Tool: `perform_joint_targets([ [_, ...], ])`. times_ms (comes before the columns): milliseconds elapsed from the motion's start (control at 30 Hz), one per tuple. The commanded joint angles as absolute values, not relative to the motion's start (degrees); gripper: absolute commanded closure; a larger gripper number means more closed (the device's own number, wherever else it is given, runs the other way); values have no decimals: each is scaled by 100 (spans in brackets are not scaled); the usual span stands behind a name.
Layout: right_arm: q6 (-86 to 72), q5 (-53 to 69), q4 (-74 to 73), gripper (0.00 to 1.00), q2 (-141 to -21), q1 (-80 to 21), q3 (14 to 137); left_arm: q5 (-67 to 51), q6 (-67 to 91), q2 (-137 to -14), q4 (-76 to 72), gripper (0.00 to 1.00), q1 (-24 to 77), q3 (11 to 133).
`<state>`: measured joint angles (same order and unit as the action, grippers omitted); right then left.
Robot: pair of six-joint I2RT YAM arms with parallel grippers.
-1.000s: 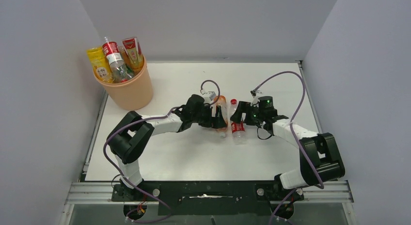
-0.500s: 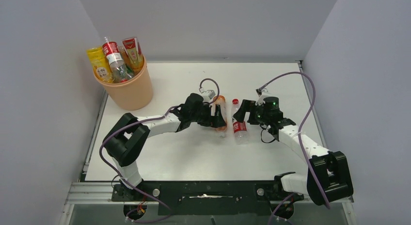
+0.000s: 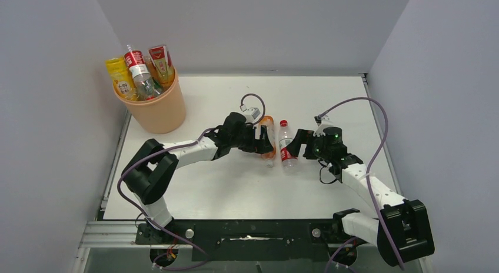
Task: Put the plastic bottles in the bin
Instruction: Move the plastic bottle to the center of the board.
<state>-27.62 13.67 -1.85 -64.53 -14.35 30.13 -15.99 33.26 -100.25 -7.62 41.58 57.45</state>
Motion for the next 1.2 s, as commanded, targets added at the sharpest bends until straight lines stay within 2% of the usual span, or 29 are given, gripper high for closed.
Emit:
perform_joint_targets([
  [0,-2795,1232,227,2,-6230,-1436,2976,-1487,3234,-9687,-831,13,4175,5897],
  [600,-2890,1496,81,2,-5919,-1481,2984,-1476,3212,-9703,-914,13,4172,5749],
  [1167,-3301,1749,211,2,-5451,-1541,2352,-1455,3146,-9658,-778,13,4166,5849],
])
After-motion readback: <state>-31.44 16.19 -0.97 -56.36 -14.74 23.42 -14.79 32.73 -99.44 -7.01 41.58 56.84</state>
